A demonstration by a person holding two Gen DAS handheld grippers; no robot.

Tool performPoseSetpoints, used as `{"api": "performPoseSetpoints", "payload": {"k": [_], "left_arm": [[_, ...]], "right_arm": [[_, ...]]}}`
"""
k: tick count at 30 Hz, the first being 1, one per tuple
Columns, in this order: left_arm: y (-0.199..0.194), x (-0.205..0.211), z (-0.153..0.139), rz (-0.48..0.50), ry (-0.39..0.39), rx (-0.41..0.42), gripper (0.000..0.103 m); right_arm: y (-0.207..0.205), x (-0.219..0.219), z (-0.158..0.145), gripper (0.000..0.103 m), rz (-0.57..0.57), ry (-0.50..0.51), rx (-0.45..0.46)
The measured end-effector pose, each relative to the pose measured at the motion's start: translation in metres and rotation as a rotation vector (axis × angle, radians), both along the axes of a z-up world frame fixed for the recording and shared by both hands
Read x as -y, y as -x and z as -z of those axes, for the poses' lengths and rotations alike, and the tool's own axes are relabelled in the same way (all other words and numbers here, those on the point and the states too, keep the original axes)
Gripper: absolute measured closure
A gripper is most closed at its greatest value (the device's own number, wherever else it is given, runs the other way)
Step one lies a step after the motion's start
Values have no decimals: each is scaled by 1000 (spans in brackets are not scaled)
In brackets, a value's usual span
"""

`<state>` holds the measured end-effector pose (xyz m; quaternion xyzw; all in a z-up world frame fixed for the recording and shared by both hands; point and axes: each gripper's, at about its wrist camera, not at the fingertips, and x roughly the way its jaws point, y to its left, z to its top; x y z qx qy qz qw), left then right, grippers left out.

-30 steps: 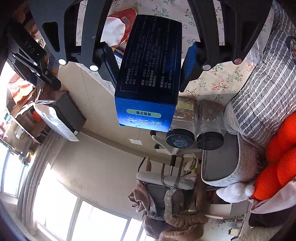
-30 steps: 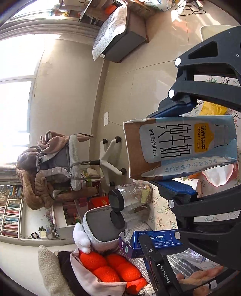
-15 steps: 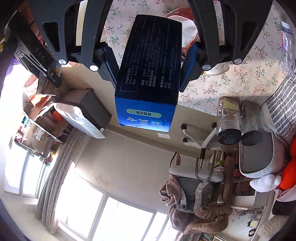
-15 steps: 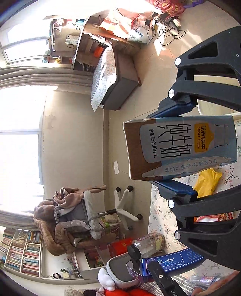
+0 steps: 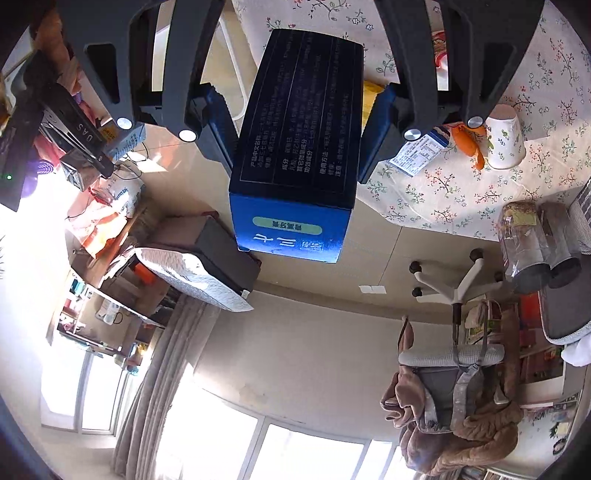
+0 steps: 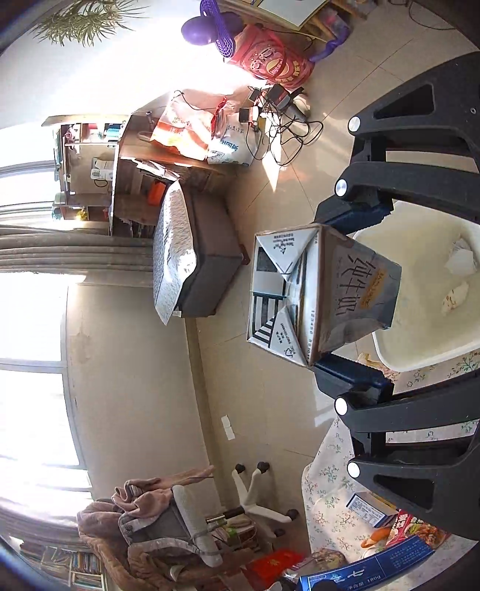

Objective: Collect trash
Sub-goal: 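Lift the milk carton over the white bin and open the right gripper, then move the blue box over the bin and open the left gripper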

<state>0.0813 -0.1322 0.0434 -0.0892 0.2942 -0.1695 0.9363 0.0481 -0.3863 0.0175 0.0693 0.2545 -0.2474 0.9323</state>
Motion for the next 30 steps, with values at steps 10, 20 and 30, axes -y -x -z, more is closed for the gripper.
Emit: {"api": "performPoseSetpoints", "payload": {"k": [10,20,30], "left_arm": [[-4,63,24,104,-45,-55,43],[-6,122,47,240,-54,-123,43],[-1,184,67,383,-45,-207,43]], "right_arm": [[-1,44,33,33,113,-134,-139],[29,76,17,7,276,-104,-50],[53,120,18,7,412,-186,-8]]}}
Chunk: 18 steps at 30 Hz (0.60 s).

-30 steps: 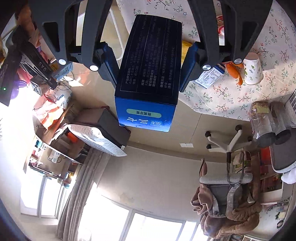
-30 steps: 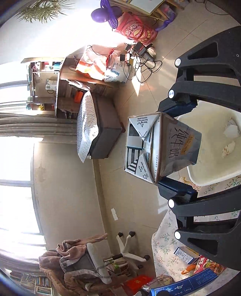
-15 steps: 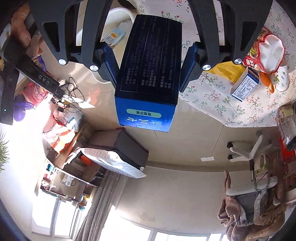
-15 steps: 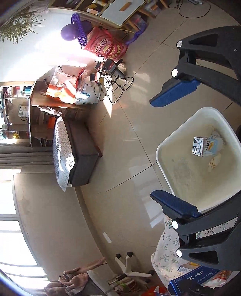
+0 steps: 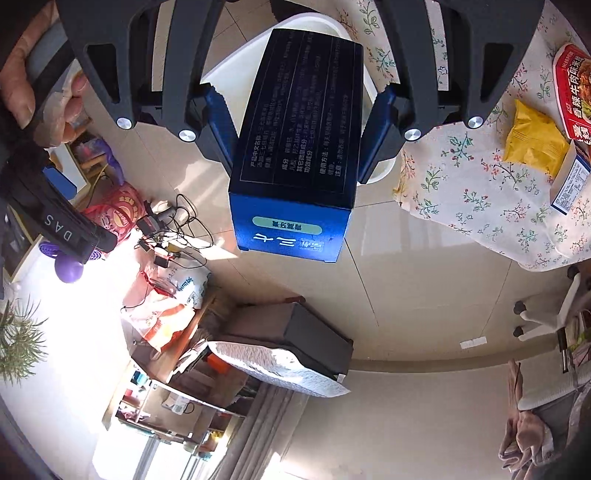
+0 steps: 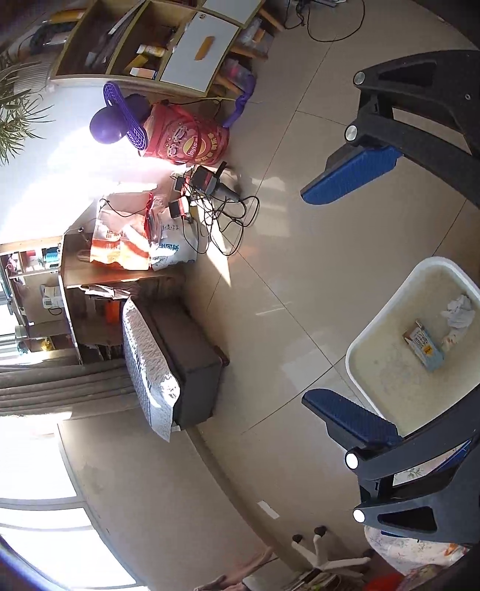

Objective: Collect trash
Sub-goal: 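Move the blue box over the bin and open the left gripper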

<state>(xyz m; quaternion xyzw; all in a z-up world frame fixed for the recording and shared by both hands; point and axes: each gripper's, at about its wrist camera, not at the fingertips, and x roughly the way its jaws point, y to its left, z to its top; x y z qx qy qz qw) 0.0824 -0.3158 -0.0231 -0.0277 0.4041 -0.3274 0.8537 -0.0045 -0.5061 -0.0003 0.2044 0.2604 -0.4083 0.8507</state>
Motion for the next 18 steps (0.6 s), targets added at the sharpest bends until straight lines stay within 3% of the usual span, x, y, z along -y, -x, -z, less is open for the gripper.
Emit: {"api": "performPoseSetpoints", "payload": {"k": [4,7,10,18], "left_arm": [[0,16,10,34,10,-61,41],[-2,23,15,39,11,-100,33],[-1,19,13,27,-3,-83,25],[-10,-20,-5,-104,-37,-16,22]], "right_arm": [[2,3,0,7,16,5,2],[1,2,-1,7,17,13,-1],[0,0,-2,7,14,26,-2],[-18,-30,-3,7,-75,64,-27]]}}
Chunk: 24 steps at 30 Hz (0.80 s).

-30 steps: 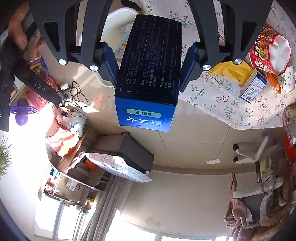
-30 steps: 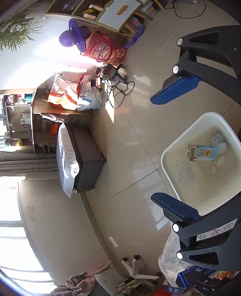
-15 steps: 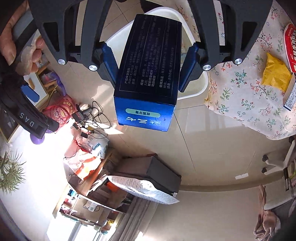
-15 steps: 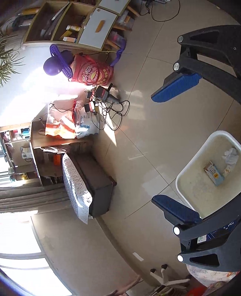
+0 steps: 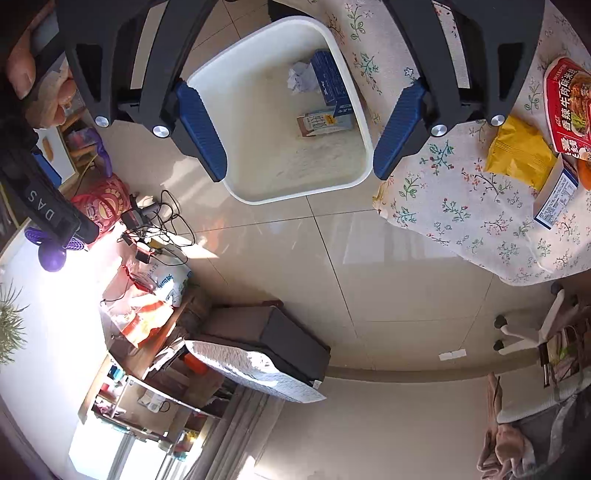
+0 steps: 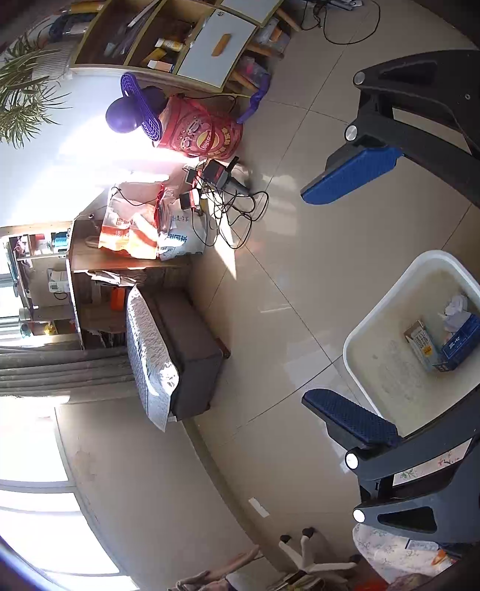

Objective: Collect trash
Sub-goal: 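Move the blue box over the bin and open the left gripper, then move both tools back over the table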

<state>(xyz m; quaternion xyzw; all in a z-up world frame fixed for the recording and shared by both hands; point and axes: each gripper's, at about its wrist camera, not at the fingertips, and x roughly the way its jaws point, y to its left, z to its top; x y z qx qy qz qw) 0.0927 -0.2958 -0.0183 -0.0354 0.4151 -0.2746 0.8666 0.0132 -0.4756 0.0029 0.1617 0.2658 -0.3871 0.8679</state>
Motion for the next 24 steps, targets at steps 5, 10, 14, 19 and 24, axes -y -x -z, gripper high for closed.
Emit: {"api": "performPoseSetpoints", "payload": {"k": [5,10,14,19,24], "left_arm": [[-9,-41,-15,-113,14,28,20],[-12,-86,-29,-220,-2,74,20],[-11,-126,-34,-312,-21,96,16],[-10,-175,-33,-419,-60,97,15],[-6,-235,-25,-556,-87,73,15]], "right_arm": [[-16,-33,-4,7,-97,42,-4],[-32,-77,-9,7,-210,78,4],[-47,-117,-10,7,-304,111,-2],[-60,-170,-10,7,-426,136,8],[-69,-224,-9,7,-555,170,15]]}}
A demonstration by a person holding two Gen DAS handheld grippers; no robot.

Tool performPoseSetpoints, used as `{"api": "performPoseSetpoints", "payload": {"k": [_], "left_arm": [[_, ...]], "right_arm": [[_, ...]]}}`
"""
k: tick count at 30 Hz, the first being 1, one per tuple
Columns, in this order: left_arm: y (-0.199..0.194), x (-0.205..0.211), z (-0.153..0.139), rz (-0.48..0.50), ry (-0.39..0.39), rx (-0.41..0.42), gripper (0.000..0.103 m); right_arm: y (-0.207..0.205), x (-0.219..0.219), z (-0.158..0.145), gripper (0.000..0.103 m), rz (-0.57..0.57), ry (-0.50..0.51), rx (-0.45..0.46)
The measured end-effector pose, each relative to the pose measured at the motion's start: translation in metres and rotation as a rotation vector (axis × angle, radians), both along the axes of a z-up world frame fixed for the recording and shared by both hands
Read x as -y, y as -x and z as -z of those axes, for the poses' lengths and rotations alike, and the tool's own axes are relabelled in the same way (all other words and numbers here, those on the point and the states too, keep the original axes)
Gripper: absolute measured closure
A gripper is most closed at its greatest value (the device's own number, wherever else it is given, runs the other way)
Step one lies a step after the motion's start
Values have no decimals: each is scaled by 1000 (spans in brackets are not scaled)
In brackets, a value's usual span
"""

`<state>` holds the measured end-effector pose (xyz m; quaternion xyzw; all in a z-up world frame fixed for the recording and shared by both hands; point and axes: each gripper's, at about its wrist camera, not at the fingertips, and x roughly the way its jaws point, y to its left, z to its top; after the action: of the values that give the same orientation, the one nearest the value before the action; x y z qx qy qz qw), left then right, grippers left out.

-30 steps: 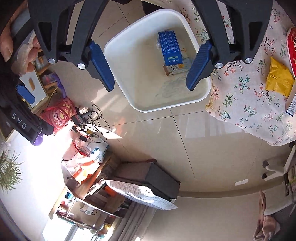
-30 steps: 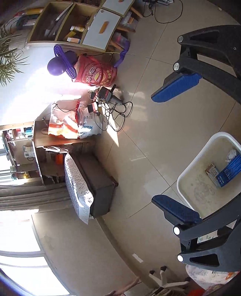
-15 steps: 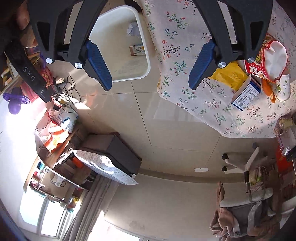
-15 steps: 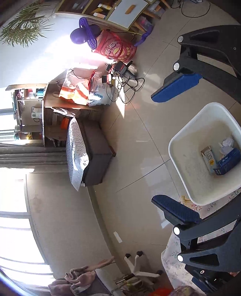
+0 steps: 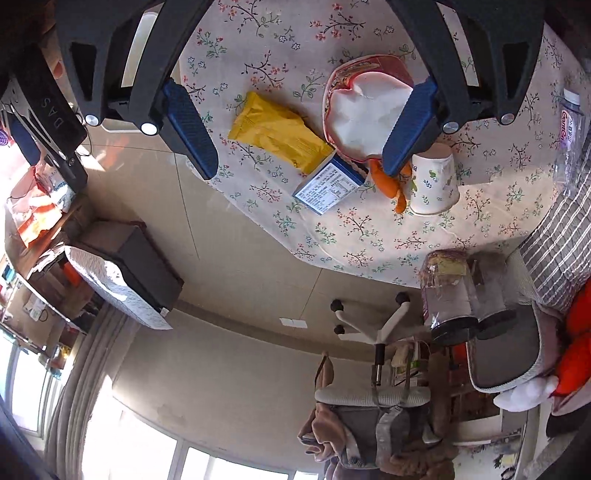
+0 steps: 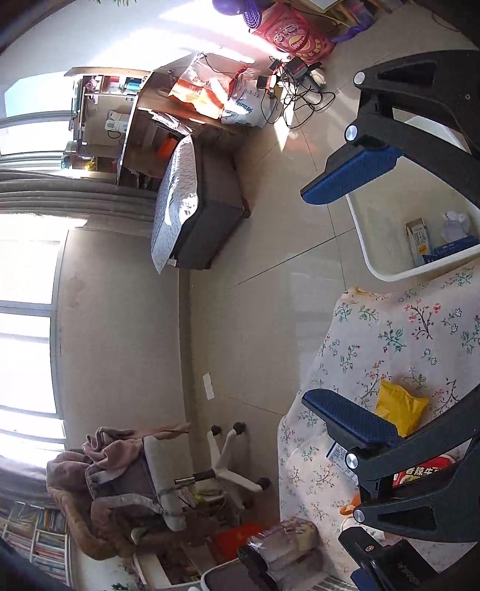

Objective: Collect trash
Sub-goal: 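Move both tools back over the table, then grasp the clear plastic bottle with the left gripper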

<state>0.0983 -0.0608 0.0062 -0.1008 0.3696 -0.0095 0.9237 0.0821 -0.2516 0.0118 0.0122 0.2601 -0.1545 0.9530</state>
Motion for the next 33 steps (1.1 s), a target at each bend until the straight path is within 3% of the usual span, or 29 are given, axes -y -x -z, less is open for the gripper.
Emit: {"api": "performPoseSetpoints", "payload": {"k": [9,14,17,19,23,27,33], "left_arm": [[13,-108,24,-219,-94,-87,15],[9,-171,38,-317,-214,-169,15],[-2,-211,46,-347,-311,-244,15],[-12,-242,55,-372,-333,-320,15],[-24,-302,84,-435,-330,-489,15],[-25,-345,121,-476,-246,-634,15],[-28,-367,155,-437,-173,-739,15]], "right_arm": [[-14,-87,6,7,-229,34,-6],[-19,-115,13,7,-302,77,-31],[-23,-119,18,7,-319,84,-55],[-25,-117,20,7,-319,88,-69],[-32,-114,27,7,-310,86,-99],[-40,-111,32,7,-315,63,-133],[-50,-109,37,7,-365,29,-183]]}}
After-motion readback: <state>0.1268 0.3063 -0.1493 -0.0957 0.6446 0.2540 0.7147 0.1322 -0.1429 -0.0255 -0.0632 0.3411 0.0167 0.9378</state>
